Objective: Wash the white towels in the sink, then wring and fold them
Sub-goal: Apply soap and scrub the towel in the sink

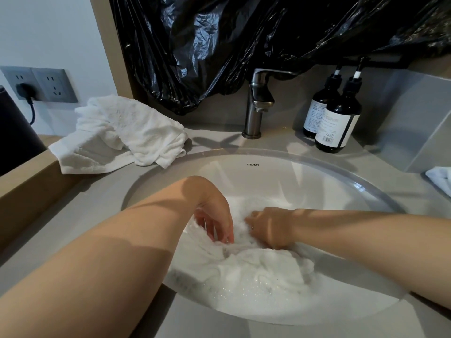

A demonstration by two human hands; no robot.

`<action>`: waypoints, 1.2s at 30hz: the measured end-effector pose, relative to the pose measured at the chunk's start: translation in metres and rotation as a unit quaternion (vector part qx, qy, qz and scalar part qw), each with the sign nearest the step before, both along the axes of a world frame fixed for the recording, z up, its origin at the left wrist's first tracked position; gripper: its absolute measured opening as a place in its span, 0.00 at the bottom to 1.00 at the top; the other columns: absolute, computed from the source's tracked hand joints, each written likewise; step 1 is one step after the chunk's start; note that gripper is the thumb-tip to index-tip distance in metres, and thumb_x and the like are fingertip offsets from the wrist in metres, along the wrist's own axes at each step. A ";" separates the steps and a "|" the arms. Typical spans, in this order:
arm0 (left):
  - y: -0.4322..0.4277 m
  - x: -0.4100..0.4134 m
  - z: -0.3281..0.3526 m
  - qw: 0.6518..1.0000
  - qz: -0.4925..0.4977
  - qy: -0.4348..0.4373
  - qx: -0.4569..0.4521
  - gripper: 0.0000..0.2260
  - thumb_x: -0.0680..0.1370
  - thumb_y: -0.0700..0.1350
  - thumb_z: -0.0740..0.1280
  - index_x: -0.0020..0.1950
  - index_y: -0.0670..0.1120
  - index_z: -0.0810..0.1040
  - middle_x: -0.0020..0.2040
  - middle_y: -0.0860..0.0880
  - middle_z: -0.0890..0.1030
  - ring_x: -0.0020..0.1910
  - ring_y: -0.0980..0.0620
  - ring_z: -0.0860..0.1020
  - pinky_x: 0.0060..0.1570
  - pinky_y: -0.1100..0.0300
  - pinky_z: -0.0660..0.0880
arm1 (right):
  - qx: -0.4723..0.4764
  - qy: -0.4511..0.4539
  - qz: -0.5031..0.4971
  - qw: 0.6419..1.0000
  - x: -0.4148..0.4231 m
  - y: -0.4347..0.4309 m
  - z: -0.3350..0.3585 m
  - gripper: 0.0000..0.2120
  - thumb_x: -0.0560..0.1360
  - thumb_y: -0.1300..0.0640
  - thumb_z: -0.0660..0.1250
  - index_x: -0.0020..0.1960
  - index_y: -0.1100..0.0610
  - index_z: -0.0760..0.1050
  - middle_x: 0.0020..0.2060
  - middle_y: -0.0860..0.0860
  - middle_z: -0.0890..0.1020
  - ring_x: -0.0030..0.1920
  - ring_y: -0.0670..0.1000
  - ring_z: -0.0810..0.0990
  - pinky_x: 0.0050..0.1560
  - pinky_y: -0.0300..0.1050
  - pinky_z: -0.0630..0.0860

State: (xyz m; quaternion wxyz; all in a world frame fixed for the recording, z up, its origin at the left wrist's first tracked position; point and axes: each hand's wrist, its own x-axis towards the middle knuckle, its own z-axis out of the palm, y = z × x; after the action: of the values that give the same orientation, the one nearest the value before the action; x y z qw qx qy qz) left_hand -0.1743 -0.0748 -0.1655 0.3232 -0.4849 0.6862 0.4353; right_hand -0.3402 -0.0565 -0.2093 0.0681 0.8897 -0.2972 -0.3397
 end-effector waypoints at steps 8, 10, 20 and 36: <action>0.002 0.001 0.002 1.000 0.009 -0.001 -0.011 0.15 0.81 0.42 0.61 0.67 0.47 0.77 0.57 0.50 0.78 0.49 0.54 0.77 0.44 0.63 0.67 | -0.011 0.028 0.009 1.000 0.001 -0.002 -0.003 0.18 0.77 0.58 0.62 0.66 0.58 0.72 0.70 0.52 0.65 0.70 0.54 0.63 0.61 0.48 0.68; 0.001 0.000 0.002 1.000 0.005 -0.005 -0.014 0.15 0.81 0.42 0.61 0.67 0.47 0.77 0.57 0.50 0.78 0.48 0.54 0.77 0.45 0.62 0.68 | -0.013 0.032 0.014 0.999 0.003 -0.003 -0.004 0.17 0.78 0.58 0.61 0.66 0.57 0.72 0.70 0.52 0.66 0.70 0.54 0.63 0.62 0.48 0.69; 0.009 0.002 0.004 0.999 0.031 -0.008 -0.028 0.14 0.82 0.42 0.61 0.66 0.47 0.78 0.57 0.50 0.79 0.53 0.51 0.76 0.54 0.61 0.68 | 0.009 0.026 0.039 0.999 0.008 -0.013 -0.006 0.14 0.78 0.60 0.61 0.63 0.60 0.75 0.67 0.53 0.71 0.69 0.55 0.69 0.67 0.49 0.69; 0.001 0.003 -0.001 0.998 0.054 -0.016 -0.023 0.15 0.80 0.45 0.65 0.66 0.46 0.78 0.58 0.50 0.80 0.52 0.53 0.77 0.49 0.63 0.68 | 0.068 -0.116 0.035 0.990 -0.014 -0.040 -0.019 0.10 0.78 0.65 0.59 0.52 0.68 0.77 0.55 0.60 0.79 0.56 0.59 0.75 0.58 0.42 0.67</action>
State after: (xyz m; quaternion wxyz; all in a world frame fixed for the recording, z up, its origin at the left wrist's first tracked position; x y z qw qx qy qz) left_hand -0.1715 -0.0738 -0.1667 0.2990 -0.5355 0.6637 0.4282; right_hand -0.3543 -0.0964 -0.2280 -0.0156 0.9357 -0.2476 -0.2510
